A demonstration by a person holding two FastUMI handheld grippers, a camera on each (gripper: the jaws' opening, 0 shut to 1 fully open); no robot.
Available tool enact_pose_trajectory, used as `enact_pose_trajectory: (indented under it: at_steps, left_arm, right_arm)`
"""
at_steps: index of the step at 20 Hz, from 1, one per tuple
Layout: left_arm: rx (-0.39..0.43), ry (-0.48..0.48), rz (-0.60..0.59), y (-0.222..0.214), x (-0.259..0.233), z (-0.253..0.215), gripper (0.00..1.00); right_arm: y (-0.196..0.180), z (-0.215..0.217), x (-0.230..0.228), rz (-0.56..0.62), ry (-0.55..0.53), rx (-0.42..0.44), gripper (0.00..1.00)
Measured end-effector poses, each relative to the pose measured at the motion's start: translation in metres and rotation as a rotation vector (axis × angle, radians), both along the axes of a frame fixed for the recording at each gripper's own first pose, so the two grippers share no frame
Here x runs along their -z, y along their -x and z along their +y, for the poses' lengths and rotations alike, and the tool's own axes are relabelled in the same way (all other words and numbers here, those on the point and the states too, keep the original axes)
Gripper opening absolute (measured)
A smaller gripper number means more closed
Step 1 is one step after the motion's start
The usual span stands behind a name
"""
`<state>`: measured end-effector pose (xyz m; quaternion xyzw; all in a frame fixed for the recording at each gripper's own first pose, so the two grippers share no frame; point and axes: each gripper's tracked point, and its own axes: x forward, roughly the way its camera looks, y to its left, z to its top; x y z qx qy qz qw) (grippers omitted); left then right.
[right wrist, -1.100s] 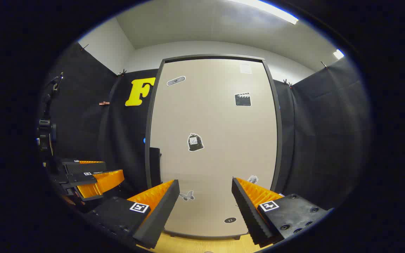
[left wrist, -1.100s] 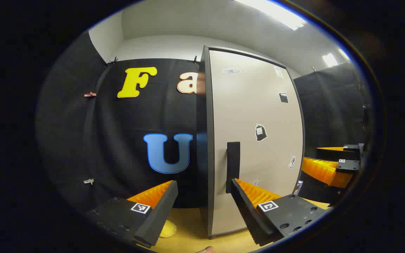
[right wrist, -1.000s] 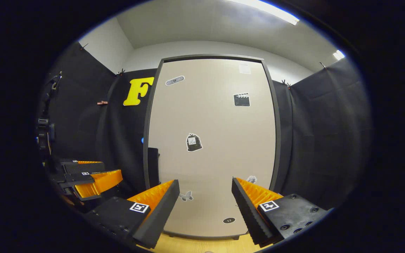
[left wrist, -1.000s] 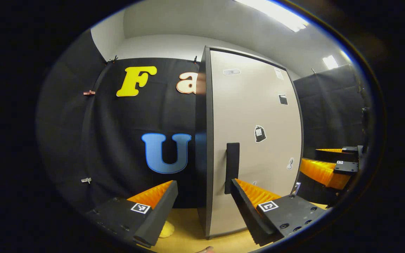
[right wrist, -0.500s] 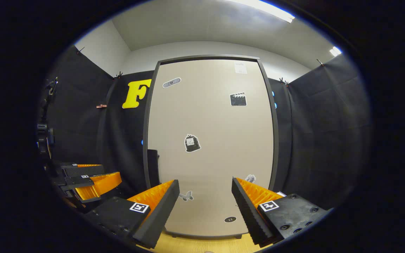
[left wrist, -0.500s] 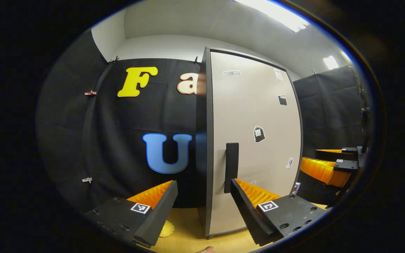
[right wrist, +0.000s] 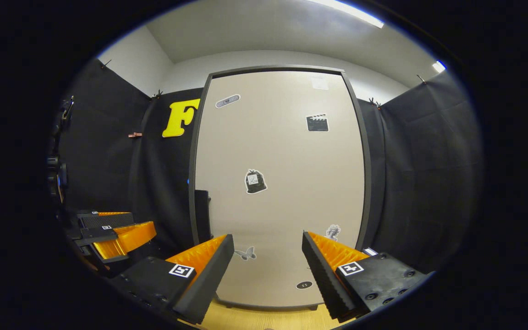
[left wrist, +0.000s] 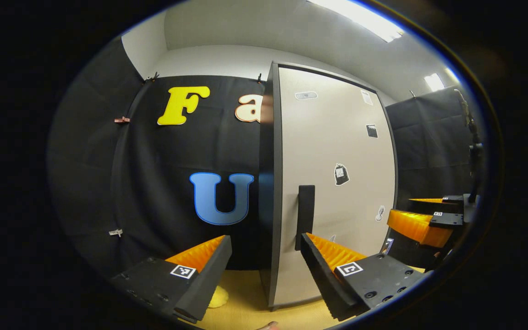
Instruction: Open the cabinet door with the right hand, grasp the bottle in the cabinet with the left hand and place it on the coaster, then close the cabinet door with the right hand.
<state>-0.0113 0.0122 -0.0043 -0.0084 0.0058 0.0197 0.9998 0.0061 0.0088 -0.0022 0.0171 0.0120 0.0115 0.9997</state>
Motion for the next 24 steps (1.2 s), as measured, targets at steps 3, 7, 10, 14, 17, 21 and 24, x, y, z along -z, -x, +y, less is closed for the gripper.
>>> enact_pose_trajectory:
  at_steps: [3,7,10,14,17,21,24]
  left_arm:
    - [-0.027,0.012,0.016,0.003,0.006,0.016,0.95]
    - [-0.063,-0.012,0.014,0.011,0.006,0.042,0.95]
    - [-0.080,-0.018,0.015,0.018,0.009,0.060,0.95]
    - [-0.106,-0.015,0.024,0.026,0.016,0.089,0.95]
    - [-0.104,0.004,0.030,0.030,0.021,0.105,0.95]
    - [-0.106,-0.008,0.029,0.031,0.025,0.125,0.96]
    - [-0.086,0.017,0.039,0.030,0.033,0.133,0.98]
  right_arm:
    - [-0.007,0.019,0.003,0.010,-0.017,-0.035,0.97]
    - [-0.020,0.051,0.009,0.021,-0.033,-0.092,0.97]
    - [-0.032,0.074,0.015,0.027,-0.040,-0.110,0.98]
    - [-0.050,0.106,0.013,-0.011,-0.048,-0.140,0.98]
    - [-0.065,0.125,0.015,-0.020,-0.063,-0.155,0.97]
    - [-0.089,0.124,0.019,-0.038,-0.040,-0.084,0.98]
    - [-0.102,0.125,0.030,-0.007,-0.040,-0.054,0.97]
